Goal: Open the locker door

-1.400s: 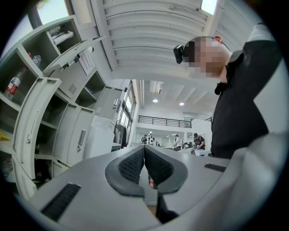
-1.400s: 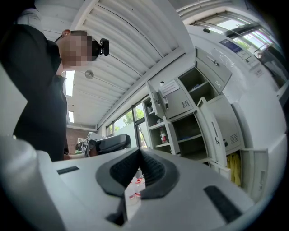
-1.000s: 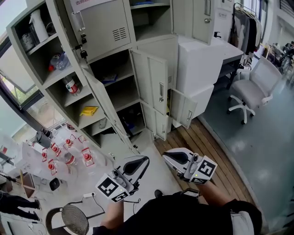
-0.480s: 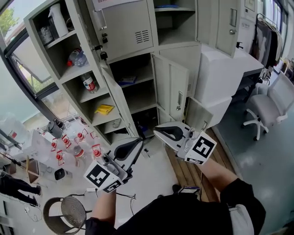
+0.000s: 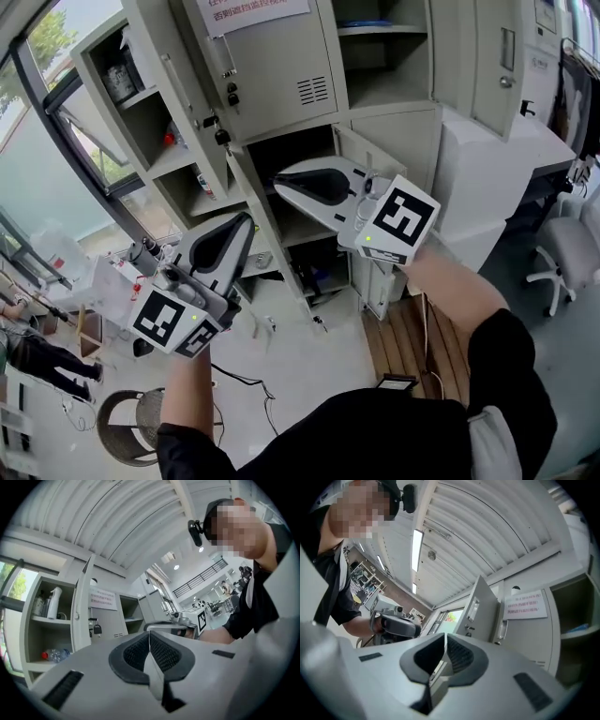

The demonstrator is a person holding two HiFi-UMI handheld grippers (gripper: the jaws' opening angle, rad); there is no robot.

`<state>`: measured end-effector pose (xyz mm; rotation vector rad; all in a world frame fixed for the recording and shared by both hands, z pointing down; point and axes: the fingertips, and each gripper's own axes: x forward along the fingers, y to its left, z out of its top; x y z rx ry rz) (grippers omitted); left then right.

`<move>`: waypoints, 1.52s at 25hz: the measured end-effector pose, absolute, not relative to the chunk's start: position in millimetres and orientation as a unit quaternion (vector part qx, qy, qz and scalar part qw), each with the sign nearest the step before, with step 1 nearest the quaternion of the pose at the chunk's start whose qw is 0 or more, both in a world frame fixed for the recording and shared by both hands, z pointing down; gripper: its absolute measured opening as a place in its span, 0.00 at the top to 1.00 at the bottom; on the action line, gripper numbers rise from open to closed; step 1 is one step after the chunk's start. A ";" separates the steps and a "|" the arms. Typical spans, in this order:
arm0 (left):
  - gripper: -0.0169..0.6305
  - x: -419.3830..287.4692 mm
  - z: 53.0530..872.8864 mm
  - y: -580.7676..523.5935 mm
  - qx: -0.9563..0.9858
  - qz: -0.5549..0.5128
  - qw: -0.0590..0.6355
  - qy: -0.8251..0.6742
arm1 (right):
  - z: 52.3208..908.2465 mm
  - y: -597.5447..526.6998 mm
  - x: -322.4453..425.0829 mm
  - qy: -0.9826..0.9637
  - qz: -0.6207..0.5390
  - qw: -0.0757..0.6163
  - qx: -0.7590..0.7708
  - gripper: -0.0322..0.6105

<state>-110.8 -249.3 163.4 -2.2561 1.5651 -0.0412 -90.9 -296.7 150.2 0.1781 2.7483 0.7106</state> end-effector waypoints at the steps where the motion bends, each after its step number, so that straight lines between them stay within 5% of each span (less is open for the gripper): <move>1: 0.95 -113.1 156.6 -254.5 -0.801 -0.018 0.201 0.563 | 137.2 -302.0 -94.9 0.953 0.253 0.154 0.060 0.93; 17: 0.95 -128.0 80.1 -286.6 -0.773 -0.041 0.247 0.583 | 12.0 -406.5 -211.5 0.955 0.272 0.117 -0.022 0.81; 38: 0.95 -142.9 82.7 -295.5 -0.758 -0.058 0.241 0.603 | 4.1 -490.9 -296.0 0.983 0.159 0.050 -0.075 0.76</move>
